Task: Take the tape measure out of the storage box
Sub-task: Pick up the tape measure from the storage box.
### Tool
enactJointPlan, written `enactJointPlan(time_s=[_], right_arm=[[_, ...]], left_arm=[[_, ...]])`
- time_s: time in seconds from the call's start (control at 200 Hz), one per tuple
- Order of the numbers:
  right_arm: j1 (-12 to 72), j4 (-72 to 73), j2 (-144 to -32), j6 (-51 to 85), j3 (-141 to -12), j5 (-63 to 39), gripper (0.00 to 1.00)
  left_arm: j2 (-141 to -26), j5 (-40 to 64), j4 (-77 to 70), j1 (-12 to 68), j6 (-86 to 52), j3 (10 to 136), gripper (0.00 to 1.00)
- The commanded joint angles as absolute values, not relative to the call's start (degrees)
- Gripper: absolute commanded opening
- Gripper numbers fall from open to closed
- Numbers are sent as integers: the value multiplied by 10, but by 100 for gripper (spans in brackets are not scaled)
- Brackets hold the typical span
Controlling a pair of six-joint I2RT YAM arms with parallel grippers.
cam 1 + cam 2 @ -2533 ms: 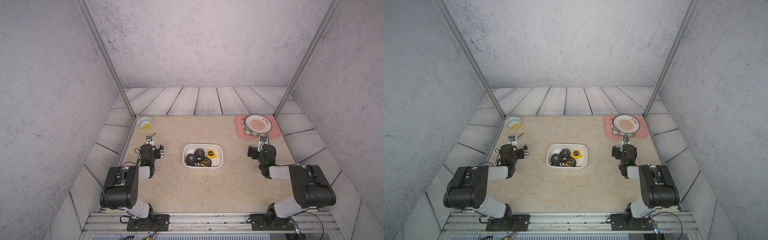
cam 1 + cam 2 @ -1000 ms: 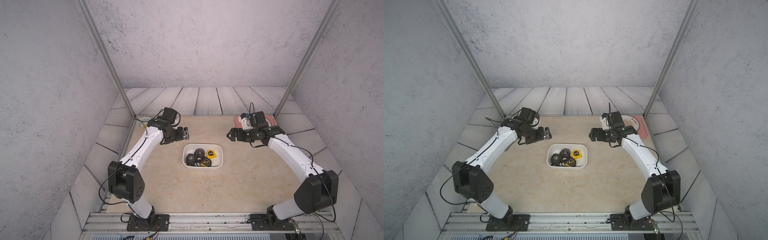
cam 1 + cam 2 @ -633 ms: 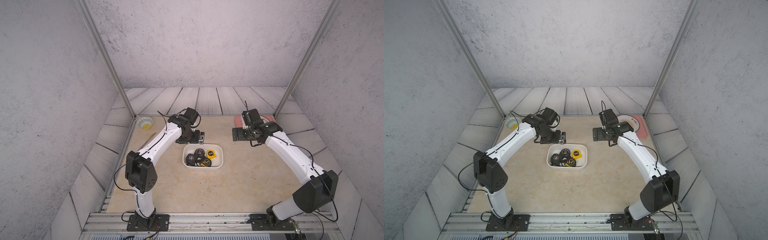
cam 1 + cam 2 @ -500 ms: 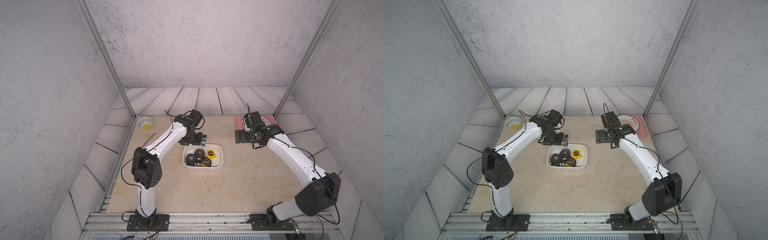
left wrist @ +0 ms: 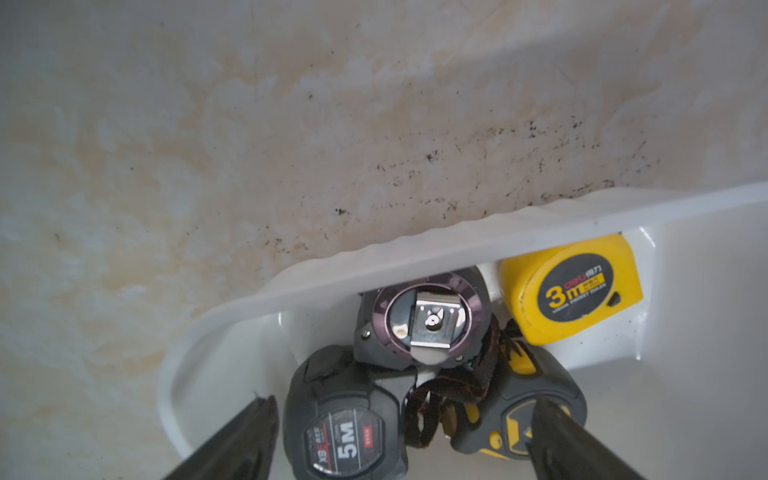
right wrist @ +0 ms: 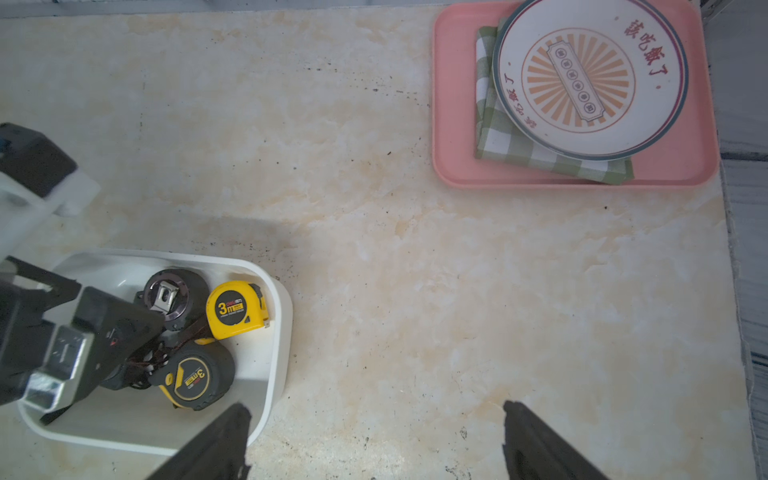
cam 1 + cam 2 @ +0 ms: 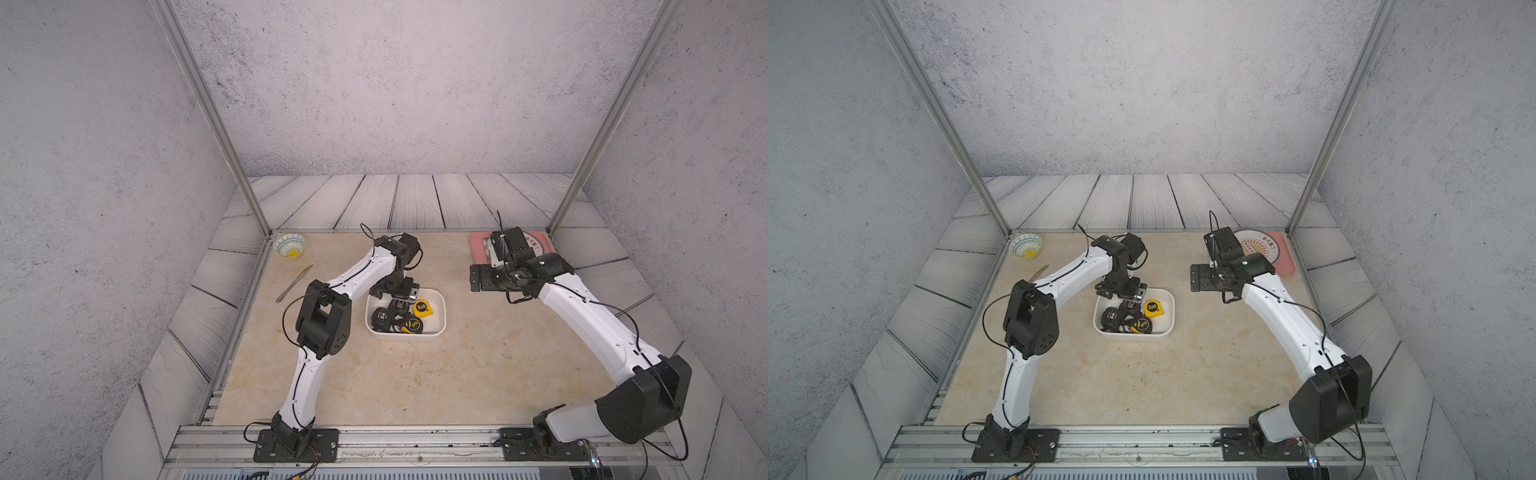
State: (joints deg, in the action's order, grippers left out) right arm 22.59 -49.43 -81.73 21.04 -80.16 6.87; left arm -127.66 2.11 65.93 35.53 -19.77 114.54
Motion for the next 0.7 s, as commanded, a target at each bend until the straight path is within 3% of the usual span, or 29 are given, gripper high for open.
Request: enactJointPlan(time_s=[0.0,0.43,0.691], right_arm=[[227,-502,-807,221,-798,33,94],[228,-506,-824,229,-789,-17,92],[228,-506,-824,225,-791,-11,91]], left_arm=[[-1303,1,668,357,-185,1170,99],[-1351,13,649,358,-183,1179,99],[-1353,13,644,358,-184,1163,90]])
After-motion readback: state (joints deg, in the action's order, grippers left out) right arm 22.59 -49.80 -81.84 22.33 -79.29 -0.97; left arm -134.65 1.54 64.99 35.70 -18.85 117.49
